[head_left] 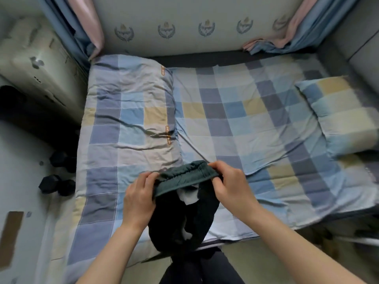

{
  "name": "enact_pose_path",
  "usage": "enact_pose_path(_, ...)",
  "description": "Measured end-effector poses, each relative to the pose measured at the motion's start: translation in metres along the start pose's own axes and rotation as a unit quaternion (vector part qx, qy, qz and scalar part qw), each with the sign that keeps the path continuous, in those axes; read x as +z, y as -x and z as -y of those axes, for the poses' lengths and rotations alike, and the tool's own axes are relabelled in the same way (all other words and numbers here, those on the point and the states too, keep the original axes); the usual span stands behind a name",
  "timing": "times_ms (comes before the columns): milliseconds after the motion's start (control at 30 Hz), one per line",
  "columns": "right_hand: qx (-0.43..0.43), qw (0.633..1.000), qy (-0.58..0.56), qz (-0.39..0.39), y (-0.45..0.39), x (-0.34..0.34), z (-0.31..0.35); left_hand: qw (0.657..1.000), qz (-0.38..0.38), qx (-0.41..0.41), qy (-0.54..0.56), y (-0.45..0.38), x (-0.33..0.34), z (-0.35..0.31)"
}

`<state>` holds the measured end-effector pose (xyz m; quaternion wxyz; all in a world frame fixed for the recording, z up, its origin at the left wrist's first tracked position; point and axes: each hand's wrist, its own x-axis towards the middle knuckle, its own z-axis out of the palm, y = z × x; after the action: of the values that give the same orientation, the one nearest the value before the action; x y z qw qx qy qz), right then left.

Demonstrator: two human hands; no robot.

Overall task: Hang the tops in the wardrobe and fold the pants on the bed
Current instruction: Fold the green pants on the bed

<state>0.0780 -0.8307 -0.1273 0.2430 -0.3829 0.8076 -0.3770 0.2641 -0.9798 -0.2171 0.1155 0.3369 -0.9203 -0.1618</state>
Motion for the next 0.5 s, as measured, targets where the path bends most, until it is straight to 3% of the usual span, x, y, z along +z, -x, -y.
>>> enact_pose_path(133,0.048,0.986,-0.093,-0.134,0.018,-0.038,0.016,0.975,0.009,0.198,-0.104,0.01,-0.012,-0.013)
enact_pose_path(267,0.071,0.956,-0.203,-0.2,0.028,-0.08,0.015,0.957,0.02,0.257,-0.136,0.015,-0.022,-0.032)
enact_pose_path(500,0.053,0.937,-0.2,-0.281,0.051,-0.173,-0.032,0.941,0.189,0.276,-0.053,0.012,-0.033,-0.074)
